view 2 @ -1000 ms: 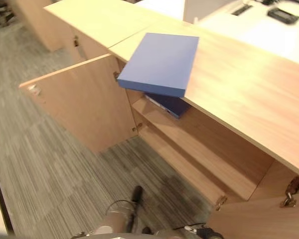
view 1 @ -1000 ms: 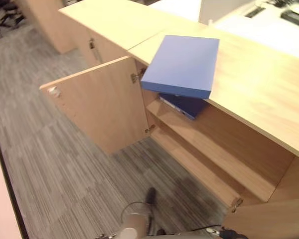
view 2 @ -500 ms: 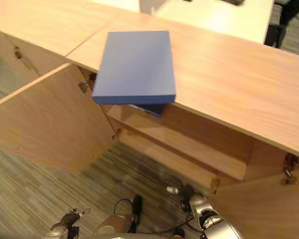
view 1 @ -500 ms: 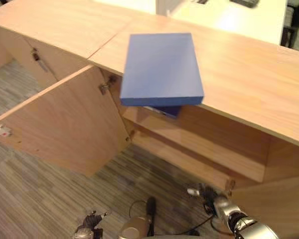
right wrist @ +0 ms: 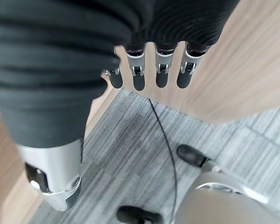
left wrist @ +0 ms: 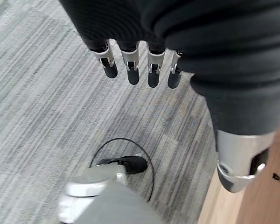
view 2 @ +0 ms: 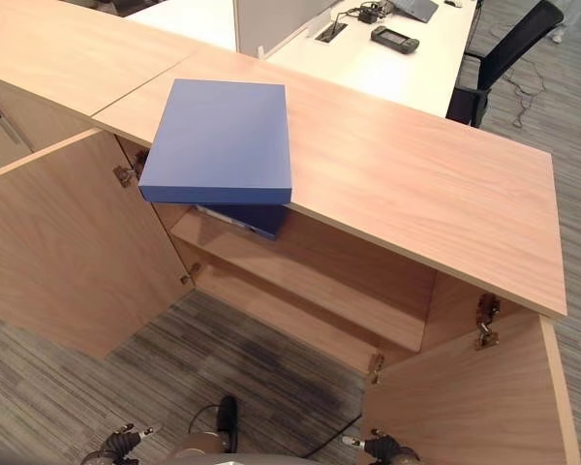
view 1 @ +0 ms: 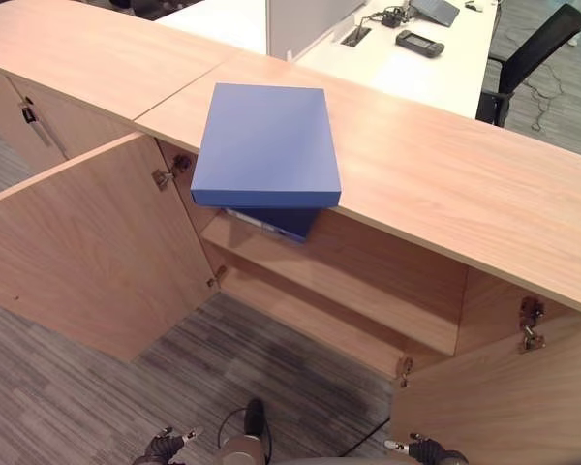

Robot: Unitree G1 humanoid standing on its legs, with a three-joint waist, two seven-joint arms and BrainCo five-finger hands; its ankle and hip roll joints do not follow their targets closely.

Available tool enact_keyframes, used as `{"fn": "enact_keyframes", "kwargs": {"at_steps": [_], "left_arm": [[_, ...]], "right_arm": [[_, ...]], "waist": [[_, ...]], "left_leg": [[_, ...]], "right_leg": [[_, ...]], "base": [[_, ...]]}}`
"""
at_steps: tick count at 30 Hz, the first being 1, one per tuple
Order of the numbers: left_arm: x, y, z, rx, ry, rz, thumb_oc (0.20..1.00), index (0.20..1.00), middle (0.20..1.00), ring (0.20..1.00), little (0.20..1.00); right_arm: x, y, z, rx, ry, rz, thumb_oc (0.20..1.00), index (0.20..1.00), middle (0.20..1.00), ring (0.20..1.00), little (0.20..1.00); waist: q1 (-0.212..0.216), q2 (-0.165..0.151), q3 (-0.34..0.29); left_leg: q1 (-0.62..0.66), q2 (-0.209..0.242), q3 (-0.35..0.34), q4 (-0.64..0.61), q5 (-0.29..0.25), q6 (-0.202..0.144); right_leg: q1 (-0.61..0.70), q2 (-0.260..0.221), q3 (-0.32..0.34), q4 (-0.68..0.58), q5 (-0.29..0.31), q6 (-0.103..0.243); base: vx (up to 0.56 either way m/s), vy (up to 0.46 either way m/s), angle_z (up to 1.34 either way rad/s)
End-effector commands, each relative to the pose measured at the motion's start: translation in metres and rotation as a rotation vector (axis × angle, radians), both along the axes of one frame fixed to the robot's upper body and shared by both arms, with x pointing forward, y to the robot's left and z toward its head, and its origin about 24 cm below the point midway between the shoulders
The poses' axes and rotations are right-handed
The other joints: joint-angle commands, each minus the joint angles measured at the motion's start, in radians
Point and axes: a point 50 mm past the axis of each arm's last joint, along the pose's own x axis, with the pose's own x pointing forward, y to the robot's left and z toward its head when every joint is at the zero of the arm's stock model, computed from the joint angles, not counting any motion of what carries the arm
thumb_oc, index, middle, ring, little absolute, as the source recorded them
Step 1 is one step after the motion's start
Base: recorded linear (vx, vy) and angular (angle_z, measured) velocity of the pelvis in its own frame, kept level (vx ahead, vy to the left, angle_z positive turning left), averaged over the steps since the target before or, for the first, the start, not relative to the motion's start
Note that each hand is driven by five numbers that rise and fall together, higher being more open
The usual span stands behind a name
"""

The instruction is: Put the empty folder in the office cabinet

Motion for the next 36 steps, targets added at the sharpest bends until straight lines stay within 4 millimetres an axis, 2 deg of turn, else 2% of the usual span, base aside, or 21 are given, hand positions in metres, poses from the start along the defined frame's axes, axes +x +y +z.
{"fn": "enact_keyframes", "kwargs": {"at_steps": [1,3,4,6,9,12,15,19,20,21,22,24,26,27,31,35,36], "left_arm": [[0.016,0.001,0.005,0.014,-0.049,-0.033,1.0,1.0,1.0,1.0,1.0],[0.021,0.001,0.007,0.009,-0.078,-0.024,1.0,1.0,1.0,1.0,1.0],[0.021,0.0,0.007,0.004,-0.083,-0.022,1.0,1.0,1.0,1.0,1.0],[0.018,0.0,0.007,0.004,-0.081,-0.021,1.0,1.0,1.0,1.0,1.0],[0.017,-0.001,0.006,0.007,-0.074,-0.037,1.0,1.0,1.0,1.0,1.0],[0.025,-0.004,0.007,0.013,-0.087,-0.079,1.0,1.0,1.0,1.0,1.0],[0.028,-0.009,0.007,0.012,-0.084,-0.117,1.0,1.0,1.0,1.0,1.0],[0.041,-0.003,0.014,0.034,-0.13,-0.142,1.0,1.0,1.0,1.0,1.0],[0.041,-0.003,0.014,0.034,-0.13,-0.142,1.0,1.0,1.0,1.0,1.0],[0.049,0.003,0.02,0.046,-0.168,-0.139,1.0,1.0,1.0,1.0,1.0],[0.053,0.007,0.025,0.054,-0.191,-0.138,1.0,1.0,1.0,1.0,1.0],[0.053,0.014,0.029,0.065,-0.204,-0.137,1.0,1.0,1.0,1.0,1.0],[0.049,0.021,0.031,0.072,-0.202,-0.129,1.0,1.0,1.0,1.0,1.0],[0.047,0.023,0.031,0.073,-0.195,-0.124,1.0,1.0,1.0,1.0,1.0],[0.039,0.028,0.029,0.076,-0.16,-0.109,1.0,1.0,1.0,1.0,1.0],[0.032,0.023,0.022,0.062,-0.111,-0.121,1.0,1.0,1.0,1.0,1.0],[0.031,0.021,0.021,0.057,-0.109,-0.114,1.0,1.0,1.0,1.0,1.0]], "right_arm": [[0.032,-0.015,0.013,-0.026,-0.112,-0.05,1.0,1.0,1.0,1.0,1.0],[0.037,-0.02,0.016,-0.037,-0.133,-0.06,1.0,1.0,1.0,1.0,1.0],[0.037,-0.022,0.016,-0.041,-0.135,-0.07,1.0,1.0,1.0,1.0,1.0],[0.033,-0.024,0.016,-0.042,-0.128,-0.08,1.0,1.0,1.0,1.0,1.0],[0.024,-0.026,0.014,-0.049,-0.109,-0.092,1.0,1.0,1.0,1.0,1.0],[0.022,-0.032,0.015,-0.065,-0.103,-0.114,1.0,1.0,1.0,1.0,1.0],[0.017,-0.042,0.017,-0.065,-0.117,-0.218,1.0,1.0,1.0,1.0,1.0],[0.032,-0.047,0.024,-0.049,-0.189,-0.305,1.0,1.0,1.0,1.0,1.0],[0.032,-0.047,0.024,-0.049,-0.189,-0.305,1.0,1.0,1.0,1.0,1.0],[0.043,-0.049,0.028,-0.044,-0.23,-0.335,1.0,1.0,1.0,1.0,1.0],[0.049,-0.049,0.03,-0.036,-0.253,-0.347,1.0,1.0,1.0,1.0,1.0],[0.063,-0.046,0.035,-0.021,-0.296,-0.352,1.0,1.0,1.0,1.0,1.0],[0.072,-0.04,0.036,0.001,-0.314,-0.342,1.0,1.0,1.0,1.0,1.0],[0.073,-0.039,0.037,0.007,-0.317,-0.343,1.0,1.0,1.0,1.0,1.0],[0.074,-0.038,0.037,0.019,-0.327,-0.334,1.0,1.0,1.0,1.0,1.0],[0.062,-0.034,0.031,0.023,-0.289,-0.323,1.0,1.0,1.0,1.0,1.0],[0.059,-0.034,0.029,0.021,-0.28,-0.324,1.0,1.0,1.0,1.0,1.0]], "waist": [[0.027,-0.015,0.096],[0.034,-0.017,0.111],[0.03,-0.022,0.107],[0.03,-0.019,0.099],[0.034,0.007,0.081],[0.024,0.034,0.081],[-0.008,0.068,0.066],[-0.033,0.055,0.079],[-0.033,0.055,0.079],[-0.037,0.042,0.092],[-0.036,0.038,0.095],[-0.03,0.035,0.103],[-0.019,0.041,0.109],[-0.014,0.044,0.11],[0.014,0.039,0.098],[0.026,0.011,0.081],[0.028,0.007,0.079]], "left_leg": [[-0.009,-0.045,-0.041,0.24,-0.209,-0.005],[-0.055,-0.039,-0.128,0.313,-0.214,-0.017],[-0.058,-0.007,-0.148,0.298,-0.205,-0.021],[-0.037,0.066,-0.163,0.233,-0.171,-0.029],[-0.028,0.144,-0.227,0.075,-0.066,-0.06],[-0.036,0.163,-0.27,0.055,-0.055,-0.089],[-0.01,0.14,-0.258,0.052,-0.094,-0.106],[-0.043,0.067,-0.215,0.117,-0.158,-0.077],[-0.044,0.067,-0.214,0.117,-0.159,-0.077],[-0.061,0.034,-0.192,0.149,-0.188,-0.058],[-0.074,0.019,-0.176,0.162,-0.198,-0.047],[-0.074,0.004,-0.137,0.166,-0.211,-0.03],[-0.065,0.003,-0.099,0.151,-0.205,-0.021],[-0.057,0.003,-0.088,0.149,-0.206,-0.017],[-0.038,-0.021,-0.051,0.121,-0.194,0.006],[-0.022,-0.067,-0.031,0.115,-0.199,0.025],[-0.021,-0.074,-0.033,0.112,-0.196,0.029]], "right_leg": [[-0.126,-0.009,0.068,0.019,0.159,0.013],[-0.136,-0.021,0.076,0.025,0.162,0.012],[-0.141,-0.031,0.081,0.023,0.16,0.018],[-0.135,-0.035,0.091,0.015,0.153,0.027],[-0.131,-0.027,0.122,0.006,0.142,0.037],[-0.137,-0.043,0.146,0.006,0.134,0.051],[-0.155,-0.088,0.165,0.006,0.159,0.08],[-0.241,-0.147,0.224,0.006,0.236,0.101],[-0.241,-0.147,0.225,0.006,0.236,0.101],[-0.287,-0.165,0.238,0.006,0.277,0.11],[-0.309,-0.169,0.237,0.006,0.286,0.114],[-0.353,-0.173,0.208,0.006,0.315,0.121],[-0.348,-0.175,0.114,0.006,0.312,0.127],[-0.325,-0.17,0.101,0.014,0.304,0.124],[-0.241,-0.141,0.124,0.076,0.239,0.099],[-0.189,-0.017,0.214,0.066,0.162,0.061],[-0.193,-0.003,0.217,0.062,0.161,0.053]], "base": [[-0.13,-0.091,0.43],[-0.09,0.034,0.11],[-0.03,0.105,-0.28],[0.04,0.142,-0.46],[0.1,0.217,-0.11],[0.04,0.298,-0.03],[-0.01,0.417,-0.54],[-0.11,0.34,-0.4],[-0.17,0.315,-0.5],[-0.16,0.287,-0.51],[-0.21,0.388,-0.54],[-0.14,0.283,-0.51],[-0.13,0.238,-0.7],[-0.09,0.212,-0.52],[-0.09,0.174,-0.3],[0.01,0.086,-0.35],[0.04,0.002,0.05]]}}
